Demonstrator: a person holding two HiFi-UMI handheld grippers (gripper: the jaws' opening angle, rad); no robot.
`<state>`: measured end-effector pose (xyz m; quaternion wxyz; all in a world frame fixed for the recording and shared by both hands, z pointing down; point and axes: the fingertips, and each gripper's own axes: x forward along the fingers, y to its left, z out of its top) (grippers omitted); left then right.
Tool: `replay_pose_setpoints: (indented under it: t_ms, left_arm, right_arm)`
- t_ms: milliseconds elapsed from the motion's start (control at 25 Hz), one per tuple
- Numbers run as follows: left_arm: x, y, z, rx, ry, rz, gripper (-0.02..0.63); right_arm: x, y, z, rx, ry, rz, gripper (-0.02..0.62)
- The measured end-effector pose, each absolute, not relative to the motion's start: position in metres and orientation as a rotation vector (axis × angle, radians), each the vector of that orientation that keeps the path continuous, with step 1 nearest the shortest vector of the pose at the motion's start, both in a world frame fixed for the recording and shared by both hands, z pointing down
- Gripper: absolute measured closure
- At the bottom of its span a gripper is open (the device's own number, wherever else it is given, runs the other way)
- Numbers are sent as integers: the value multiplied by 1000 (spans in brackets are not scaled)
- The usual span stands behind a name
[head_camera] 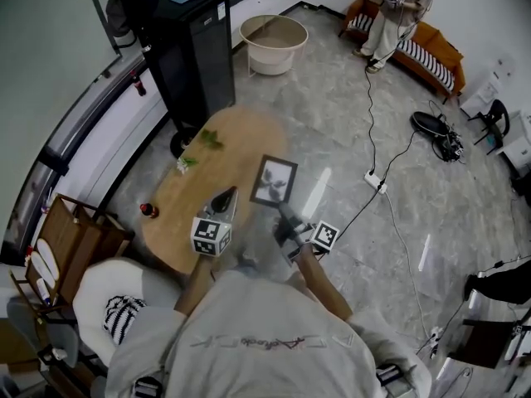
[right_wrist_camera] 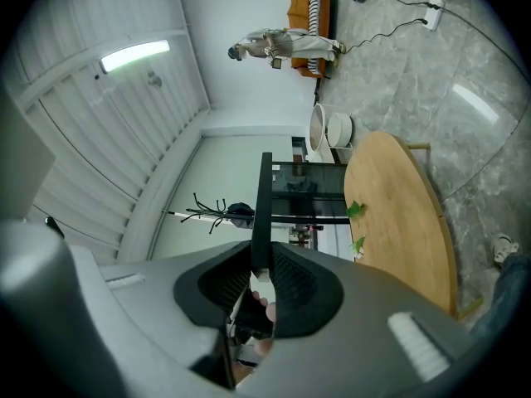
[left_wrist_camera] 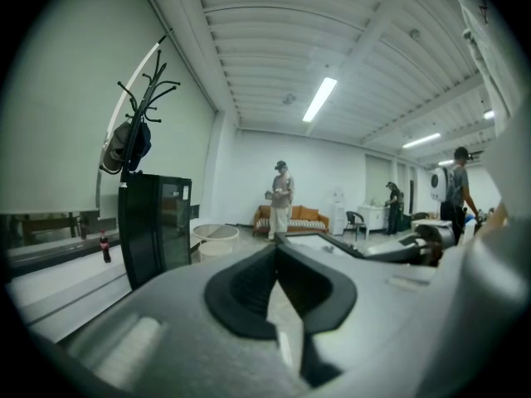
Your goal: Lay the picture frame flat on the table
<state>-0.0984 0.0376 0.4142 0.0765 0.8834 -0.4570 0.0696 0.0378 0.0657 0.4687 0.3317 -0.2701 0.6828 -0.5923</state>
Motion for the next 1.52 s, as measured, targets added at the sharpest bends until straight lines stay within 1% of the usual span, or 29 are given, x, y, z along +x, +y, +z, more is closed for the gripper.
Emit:
replay_pose_setpoints:
  t_ms: [480, 800, 1120, 1520]
  left_arm:
    - [-119, -72, 408, 2678, -1336, 187, 606]
    - [-126, -115, 418, 2670, -1316, 180, 606]
    - [-120, -134, 422, 2679, -1276, 167, 604]
    - [-110, -124, 431, 2674, -1258, 200, 605]
  right_arm:
    - [21, -39, 463, -748, 1794, -1519, 521]
    - [10, -76, 469, -755, 1794, -1517, 521]
    - [16, -88, 473, -791, 1776, -1511, 520]
    - [21, -79, 483, -791, 1740, -1527, 520]
